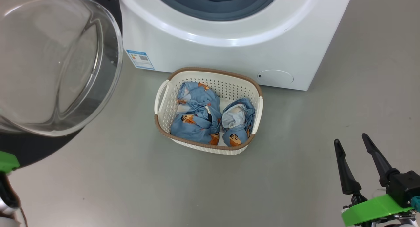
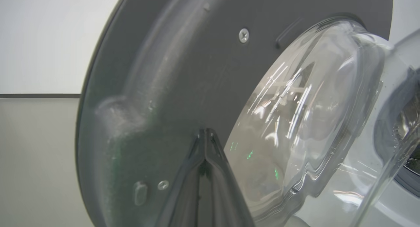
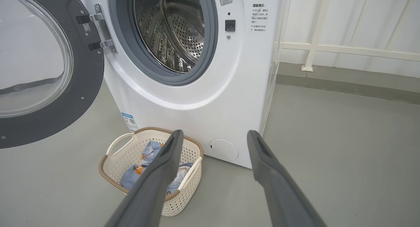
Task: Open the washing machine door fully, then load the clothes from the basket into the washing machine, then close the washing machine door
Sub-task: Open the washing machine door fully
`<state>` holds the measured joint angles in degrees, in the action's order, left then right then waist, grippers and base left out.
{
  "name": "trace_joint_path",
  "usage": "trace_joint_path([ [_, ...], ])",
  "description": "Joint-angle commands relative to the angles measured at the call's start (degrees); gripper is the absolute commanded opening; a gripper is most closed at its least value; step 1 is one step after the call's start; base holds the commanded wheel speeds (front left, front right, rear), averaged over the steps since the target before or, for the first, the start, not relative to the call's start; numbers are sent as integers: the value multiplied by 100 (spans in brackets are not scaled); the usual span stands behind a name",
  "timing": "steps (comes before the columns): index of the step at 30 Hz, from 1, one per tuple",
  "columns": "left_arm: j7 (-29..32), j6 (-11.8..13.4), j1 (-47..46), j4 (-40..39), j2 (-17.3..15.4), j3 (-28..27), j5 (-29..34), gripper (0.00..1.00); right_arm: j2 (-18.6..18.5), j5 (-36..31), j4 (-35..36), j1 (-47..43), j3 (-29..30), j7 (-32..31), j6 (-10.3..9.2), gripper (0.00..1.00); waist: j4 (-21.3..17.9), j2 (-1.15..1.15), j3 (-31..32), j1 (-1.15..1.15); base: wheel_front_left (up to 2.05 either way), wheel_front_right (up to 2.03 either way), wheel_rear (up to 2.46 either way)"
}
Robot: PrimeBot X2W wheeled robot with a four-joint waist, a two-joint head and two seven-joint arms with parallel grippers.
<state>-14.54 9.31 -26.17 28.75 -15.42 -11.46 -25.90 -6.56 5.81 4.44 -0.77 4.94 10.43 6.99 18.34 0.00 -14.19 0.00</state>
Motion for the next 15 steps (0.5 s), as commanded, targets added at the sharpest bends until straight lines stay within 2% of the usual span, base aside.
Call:
trace_joint_path([
  [1, -45, -29, 55, -175, -264, -258, 106, 0, -11, 55, 113, 151, -151, 54, 50, 100, -24, 0, 31, 0, 0, 0, 0],
  [8, -46, -38, 792, -916, 179, -480, 524, 0, 60, 51, -9, 82, -207, 109, 50, 100, -121, 0, 244, 0, 0, 0, 0],
  [15, -46, -176, 1599, -1909, 624, -295, 973, 0, 145, 17, -100, -13, -225, 179, 50, 100, -236, 0, 485, 0, 0, 0, 0],
])
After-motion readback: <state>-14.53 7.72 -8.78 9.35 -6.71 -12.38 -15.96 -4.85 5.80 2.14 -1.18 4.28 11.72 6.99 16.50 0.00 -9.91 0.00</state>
